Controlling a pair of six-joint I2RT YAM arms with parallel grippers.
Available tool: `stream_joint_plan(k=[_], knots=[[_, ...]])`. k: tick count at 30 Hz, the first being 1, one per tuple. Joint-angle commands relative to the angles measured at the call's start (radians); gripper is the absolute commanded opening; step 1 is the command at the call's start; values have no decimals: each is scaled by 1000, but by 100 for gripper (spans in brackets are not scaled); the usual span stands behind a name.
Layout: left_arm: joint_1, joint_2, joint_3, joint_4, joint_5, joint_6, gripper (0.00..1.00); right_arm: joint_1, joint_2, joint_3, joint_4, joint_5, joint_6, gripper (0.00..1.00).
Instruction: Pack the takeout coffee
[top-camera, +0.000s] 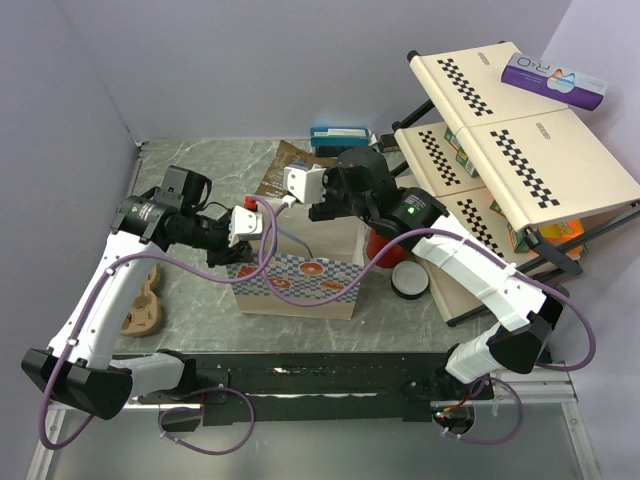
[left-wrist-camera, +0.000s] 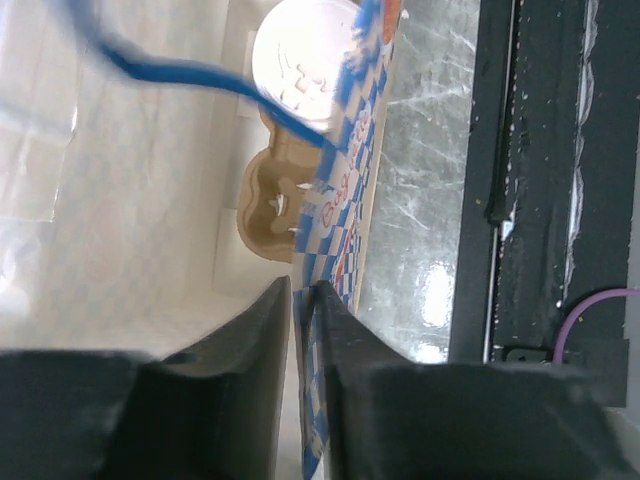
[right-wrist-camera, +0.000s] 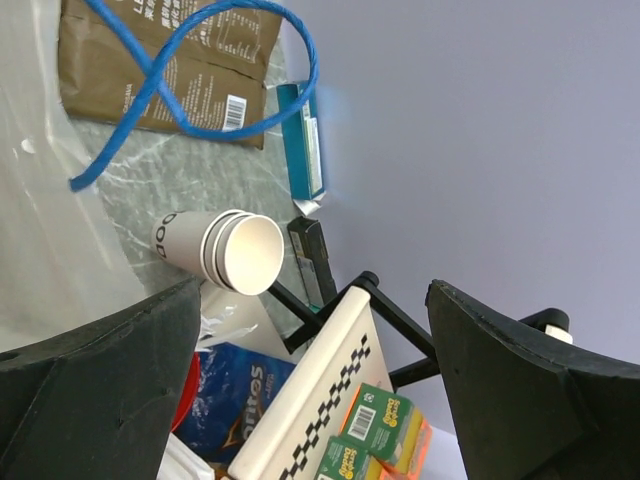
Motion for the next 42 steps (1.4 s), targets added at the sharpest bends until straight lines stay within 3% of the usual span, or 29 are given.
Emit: stream_joint_plan(k=[1,6,15,23,24,33,42], knots=[[2,-28,-17,22,-3,-13,36,-16,-15,77,-9,8,45,99],[2,-62,-30,54,-4,-34,52,-19,4,128,-40,-18,85,99],[2,-90,4,74,9,-69,61,-25,31,159,-45,-19,116,99],[0,-105,70,98,63,-144,71,-36,70,281,-183,-119,258,99],[2,-103,85,98,71,-152,77,-36,73,291,-187,-122,263,99],[0,-128,144,135,33,-215,81,-45,97,361,-210,-150,317,99],[2,-139,227,227,-95,-319,84,-61,99,427,-223,-242,390,99]])
